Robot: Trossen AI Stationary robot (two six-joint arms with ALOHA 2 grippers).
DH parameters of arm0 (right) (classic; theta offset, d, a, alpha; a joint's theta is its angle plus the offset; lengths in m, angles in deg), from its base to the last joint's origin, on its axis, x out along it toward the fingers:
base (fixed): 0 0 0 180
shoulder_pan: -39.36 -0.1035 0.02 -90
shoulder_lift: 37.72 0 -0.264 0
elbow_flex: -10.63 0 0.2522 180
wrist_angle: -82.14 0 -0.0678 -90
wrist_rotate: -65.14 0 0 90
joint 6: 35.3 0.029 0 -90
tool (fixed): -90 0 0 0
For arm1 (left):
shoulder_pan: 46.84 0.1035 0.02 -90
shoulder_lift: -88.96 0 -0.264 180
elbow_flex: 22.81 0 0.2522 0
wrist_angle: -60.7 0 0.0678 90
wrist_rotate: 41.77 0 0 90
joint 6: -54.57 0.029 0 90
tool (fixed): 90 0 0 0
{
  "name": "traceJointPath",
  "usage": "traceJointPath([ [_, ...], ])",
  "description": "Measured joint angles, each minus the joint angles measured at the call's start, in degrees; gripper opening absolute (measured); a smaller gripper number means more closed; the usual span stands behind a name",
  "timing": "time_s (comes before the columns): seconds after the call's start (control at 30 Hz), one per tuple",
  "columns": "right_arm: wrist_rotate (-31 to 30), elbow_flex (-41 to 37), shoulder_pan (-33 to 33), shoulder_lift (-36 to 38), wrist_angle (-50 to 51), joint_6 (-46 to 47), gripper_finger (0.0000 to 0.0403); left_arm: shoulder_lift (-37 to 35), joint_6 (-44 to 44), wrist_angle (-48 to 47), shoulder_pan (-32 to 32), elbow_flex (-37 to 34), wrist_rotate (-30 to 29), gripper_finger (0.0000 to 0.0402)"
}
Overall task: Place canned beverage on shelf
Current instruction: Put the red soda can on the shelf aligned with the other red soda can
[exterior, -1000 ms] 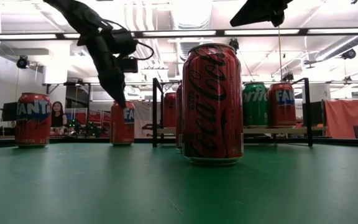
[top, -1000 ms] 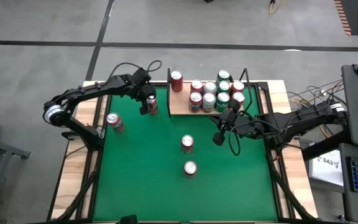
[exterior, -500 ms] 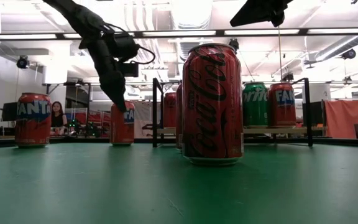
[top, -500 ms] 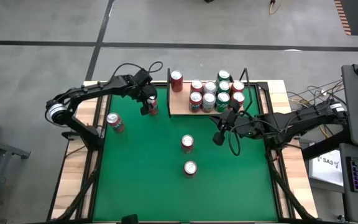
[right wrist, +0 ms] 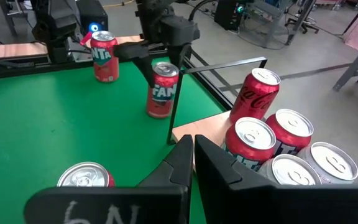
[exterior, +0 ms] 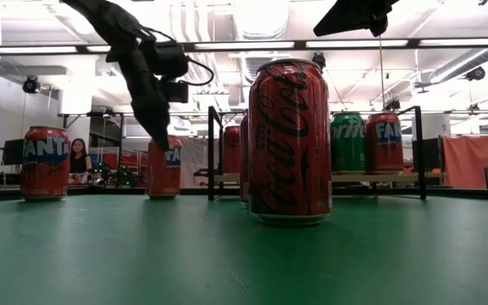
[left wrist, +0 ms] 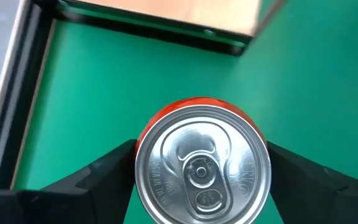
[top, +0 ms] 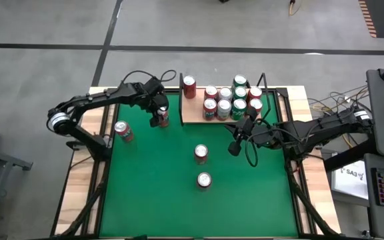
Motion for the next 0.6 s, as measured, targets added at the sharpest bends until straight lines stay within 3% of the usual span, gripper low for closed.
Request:
traceJointPath([
  [0.33, 0.00, 0.00, 0.00, 0.00, -0.01, 0.00, 0.0009, -8.50, -1.60, -2.99, -2.94, 1.19, -0.03, 0.0292],
  [0.6, 0.00, 0.00, 0.00, 0.00, 0.01, 0.02, 0.0009, -13.29, -2.80, -7.22, -5.52, 10.60, -3.19, 0.0293],
])
